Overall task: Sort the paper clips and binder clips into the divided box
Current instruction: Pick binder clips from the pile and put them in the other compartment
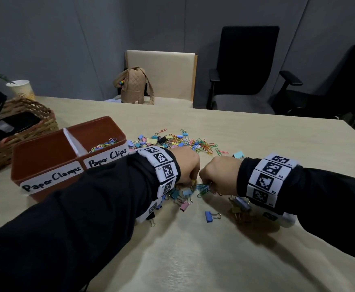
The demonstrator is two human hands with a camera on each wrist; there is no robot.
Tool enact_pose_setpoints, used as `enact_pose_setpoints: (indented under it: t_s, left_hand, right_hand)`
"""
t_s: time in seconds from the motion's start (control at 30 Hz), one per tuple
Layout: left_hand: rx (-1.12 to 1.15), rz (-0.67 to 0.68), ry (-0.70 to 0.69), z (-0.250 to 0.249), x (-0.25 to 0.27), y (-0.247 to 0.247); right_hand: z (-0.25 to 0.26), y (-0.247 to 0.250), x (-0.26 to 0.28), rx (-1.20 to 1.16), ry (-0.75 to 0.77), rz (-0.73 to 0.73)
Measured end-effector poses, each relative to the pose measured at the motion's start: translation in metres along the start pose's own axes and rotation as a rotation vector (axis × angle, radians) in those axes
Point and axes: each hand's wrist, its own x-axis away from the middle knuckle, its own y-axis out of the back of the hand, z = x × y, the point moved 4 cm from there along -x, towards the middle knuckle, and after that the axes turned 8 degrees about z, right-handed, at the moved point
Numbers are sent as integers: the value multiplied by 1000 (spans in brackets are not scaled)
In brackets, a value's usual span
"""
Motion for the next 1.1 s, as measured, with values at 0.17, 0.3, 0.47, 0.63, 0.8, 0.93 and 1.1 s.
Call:
enact_pose_setpoints:
  t_s: [0.17, 0.3, 0.47, 0.63, 0.8, 0.93, 1.1]
  left_hand:
    - [-3, -6, -11, -1, -2, 1]
    - [7, -3, 35, 0, -5, -5]
    - [23, 6, 57, 0, -8, -7]
    - [59, -25, 78, -2, -10, -4]
    - [81, -10, 68, -4, -15, -2]
    - [149, -13, 27, -8, -14, 2]
    - [147, -58, 27, -15, -13, 5]
  right_hand:
    - [-9, 0, 2, -162, -47, 13]
    - [-18, 4, 9, -257, -52, -63]
    - [-19, -4, 12, -181, -5, 51]
    - [-17, -7, 4, -129, -42, 50]
    - [-33, -1, -4, -217, -189, -24]
    - [-48, 1, -5, -299, -230, 0]
    - [-44, -2, -5, -399, -100, 73]
